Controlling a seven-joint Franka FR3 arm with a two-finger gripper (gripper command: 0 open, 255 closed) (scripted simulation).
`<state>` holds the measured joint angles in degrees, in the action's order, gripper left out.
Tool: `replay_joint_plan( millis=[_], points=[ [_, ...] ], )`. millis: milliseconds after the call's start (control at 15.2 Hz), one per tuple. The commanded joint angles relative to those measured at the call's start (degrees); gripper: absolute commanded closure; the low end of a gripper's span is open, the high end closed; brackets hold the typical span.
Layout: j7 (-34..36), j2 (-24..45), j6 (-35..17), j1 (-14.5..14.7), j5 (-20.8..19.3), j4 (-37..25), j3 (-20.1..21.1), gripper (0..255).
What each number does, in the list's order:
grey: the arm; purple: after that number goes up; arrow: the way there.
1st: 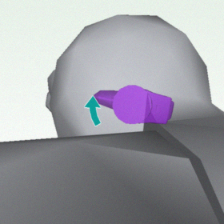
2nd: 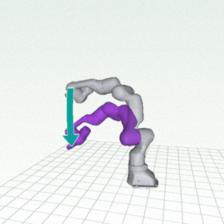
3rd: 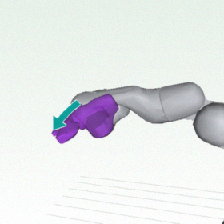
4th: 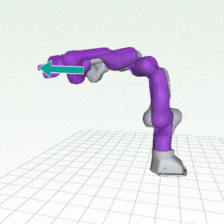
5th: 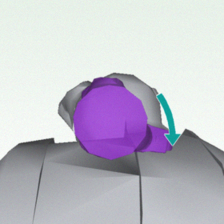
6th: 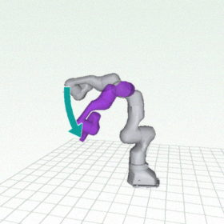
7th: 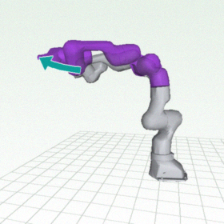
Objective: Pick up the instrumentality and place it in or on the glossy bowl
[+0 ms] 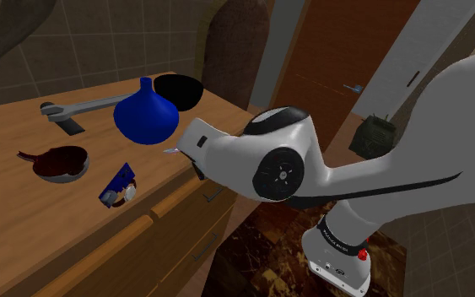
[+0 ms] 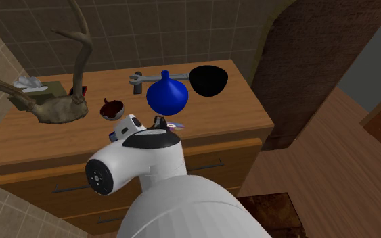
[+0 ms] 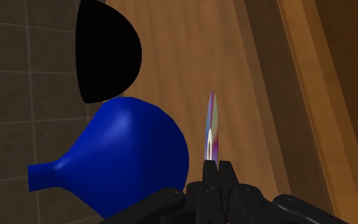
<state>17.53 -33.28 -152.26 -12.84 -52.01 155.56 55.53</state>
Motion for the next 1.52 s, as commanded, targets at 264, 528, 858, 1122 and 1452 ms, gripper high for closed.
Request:
replay_joint_plan(
  millis=[264, 528, 858, 1122, 1452],
  points=[
    [-7.25, -2.03, 2.93, 6.37, 4.89, -0.48, -6.6, 255],
    [-11.3, -3.19, 4.94, 9.4, 7.42, -1.31, -9.9, 255],
    [-15.91, -4.54, 7.54, 12.47, 10.15, -2.71, -13.36, 255],
    [-18.38, -4.44, 7.36, 12.21, 10.04, -3.71, -15.6, 255],
    [-19.16, 0.36, 0.28, 3.7, 2.89, -5.88, -18.08, 255]
  ],
)
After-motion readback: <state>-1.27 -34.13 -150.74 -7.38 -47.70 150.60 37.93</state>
